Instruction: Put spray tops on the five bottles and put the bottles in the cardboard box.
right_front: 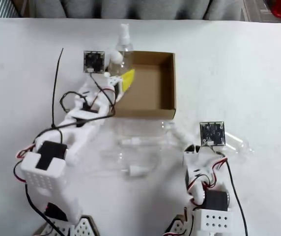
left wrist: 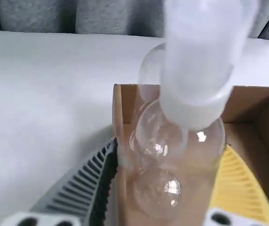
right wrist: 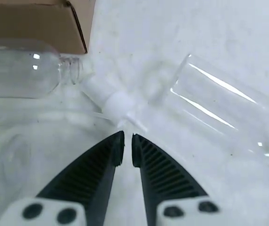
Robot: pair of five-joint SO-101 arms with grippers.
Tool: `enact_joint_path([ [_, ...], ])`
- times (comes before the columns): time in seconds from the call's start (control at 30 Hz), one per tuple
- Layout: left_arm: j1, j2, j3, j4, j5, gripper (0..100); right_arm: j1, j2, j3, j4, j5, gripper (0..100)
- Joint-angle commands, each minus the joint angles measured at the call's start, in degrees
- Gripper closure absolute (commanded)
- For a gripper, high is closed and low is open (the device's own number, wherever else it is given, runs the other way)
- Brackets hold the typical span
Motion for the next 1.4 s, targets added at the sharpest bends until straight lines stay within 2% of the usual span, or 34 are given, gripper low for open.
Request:
enact_joint_path([
  [0.0, -0.57, -5.93, 0.70, -0.79, 1.41, 69, 0.40, 0.40, 0.62, 0.40, 0.70, 98.2],
  [0.33, -0.57, -10.51, 3.96, -0.35, 0.62, 69, 0.31, 0.40, 0.62, 0.40, 0.70, 98.1],
  [0.7, 1.54, -23.78, 12.13, 8.97, -8.53, 69, 0.31, 0.40, 0.62, 0.40, 0.70, 98.1],
  [0.87, 3.30, -27.82, 13.89, 15.47, -12.13, 69, 0.31, 0.40, 0.62, 0.40, 0.70, 98.1],
  [1.07, 4.00, -33.45, 13.98, 25.14, -12.13, 69, 0.31, 0.40, 0.62, 0.40, 0.70, 98.1],
  [1.37, 4.18, -47.34, 13.98, 49.67, -11.87, 69, 0.31, 0.40, 0.62, 0.40, 0.70, 98.1],
])
